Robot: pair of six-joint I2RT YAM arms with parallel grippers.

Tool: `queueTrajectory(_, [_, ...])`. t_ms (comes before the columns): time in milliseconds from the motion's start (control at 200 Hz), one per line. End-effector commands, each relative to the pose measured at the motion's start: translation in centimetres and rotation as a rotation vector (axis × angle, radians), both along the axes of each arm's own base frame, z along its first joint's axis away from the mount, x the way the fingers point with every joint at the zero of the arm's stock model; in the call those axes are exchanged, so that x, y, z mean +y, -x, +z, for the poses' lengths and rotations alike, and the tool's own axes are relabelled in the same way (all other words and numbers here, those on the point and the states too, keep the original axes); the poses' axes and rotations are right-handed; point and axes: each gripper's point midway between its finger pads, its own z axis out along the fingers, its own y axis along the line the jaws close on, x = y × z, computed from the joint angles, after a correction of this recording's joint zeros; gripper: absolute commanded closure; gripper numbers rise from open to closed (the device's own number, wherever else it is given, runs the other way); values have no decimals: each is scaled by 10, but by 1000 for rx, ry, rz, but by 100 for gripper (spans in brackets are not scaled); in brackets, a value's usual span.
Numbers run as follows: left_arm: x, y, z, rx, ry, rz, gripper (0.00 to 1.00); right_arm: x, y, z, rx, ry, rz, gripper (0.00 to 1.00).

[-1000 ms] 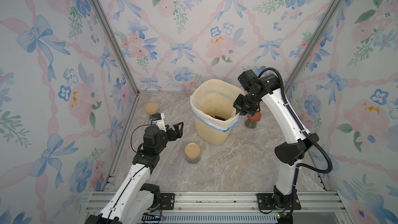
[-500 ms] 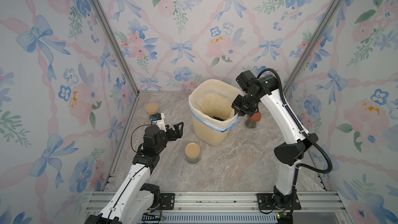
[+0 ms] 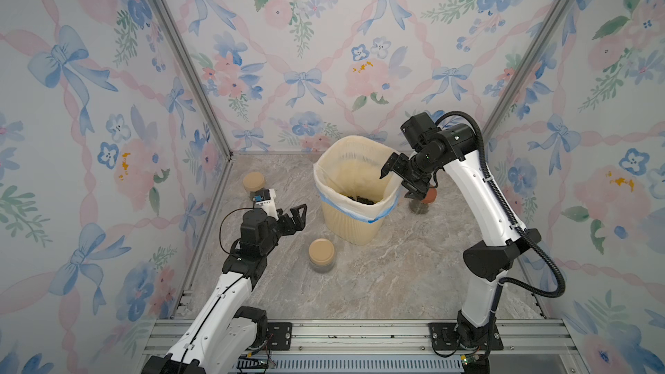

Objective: Empty moldy tea leaves from jars
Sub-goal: Move the trash bin to the center of the board, then pick up the jar from the center of the board.

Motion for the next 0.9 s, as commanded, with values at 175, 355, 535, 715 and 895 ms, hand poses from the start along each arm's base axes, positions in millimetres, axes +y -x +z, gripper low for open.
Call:
queueTrajectory(175, [1,0,-9,20,-27,2,2,-56,40,65,-355,-43,15,3])
queueTrajectory(355, [1,1,-13,31,-28,4,2,-132,53,15,-403,-166,-212,3])
queueTrajectory(535, [-4,1,-18,56,-16,-13,2,-164,34,-26,-390,24,-109,3])
queueTrajectory(715, [-6,3,-22,87,18,-8,2,-175,-17,-46,-377,158,-7,3])
queueTrajectory(895, [-6,9,-20,96,37,-7,2,-190,-60,-76,-235,328,88,3])
